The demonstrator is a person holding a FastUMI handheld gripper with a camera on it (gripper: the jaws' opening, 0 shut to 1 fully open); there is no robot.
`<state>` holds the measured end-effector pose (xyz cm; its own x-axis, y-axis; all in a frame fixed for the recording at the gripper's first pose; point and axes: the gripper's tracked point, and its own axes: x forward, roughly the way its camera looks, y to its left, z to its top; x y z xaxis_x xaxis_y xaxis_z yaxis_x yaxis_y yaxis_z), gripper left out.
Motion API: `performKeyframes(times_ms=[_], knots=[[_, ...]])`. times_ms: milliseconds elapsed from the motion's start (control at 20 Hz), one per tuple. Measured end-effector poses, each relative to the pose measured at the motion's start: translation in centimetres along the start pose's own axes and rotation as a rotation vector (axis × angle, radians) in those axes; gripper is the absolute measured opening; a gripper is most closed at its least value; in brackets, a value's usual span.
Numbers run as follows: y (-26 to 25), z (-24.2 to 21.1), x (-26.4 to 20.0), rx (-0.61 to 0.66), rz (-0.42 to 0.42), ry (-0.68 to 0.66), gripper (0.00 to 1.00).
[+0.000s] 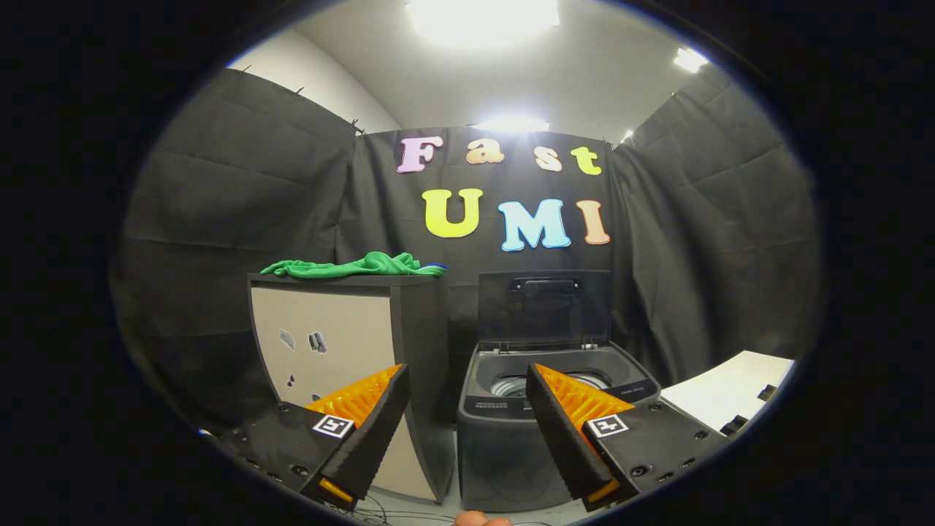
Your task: Put the clothes into the washing machine and then close the washing machine lid.
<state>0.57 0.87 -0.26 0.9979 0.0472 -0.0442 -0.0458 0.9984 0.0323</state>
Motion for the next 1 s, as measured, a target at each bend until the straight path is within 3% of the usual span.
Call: performKeyframes(times_ms=[100, 250, 650, 1000], knots=[[1.3, 1.2, 0.2, -0.007, 0.048, 0.007, 0.99], [2.0, 4.7, 0.9, -0.025, 0.054, -0.018, 0.99], [9.1, 17.4, 5.9, 0.03, 0.164, -0.085, 0.99], [17.2, 20.1, 12.3, 0.12, 0.306, 0.12, 0.98]])
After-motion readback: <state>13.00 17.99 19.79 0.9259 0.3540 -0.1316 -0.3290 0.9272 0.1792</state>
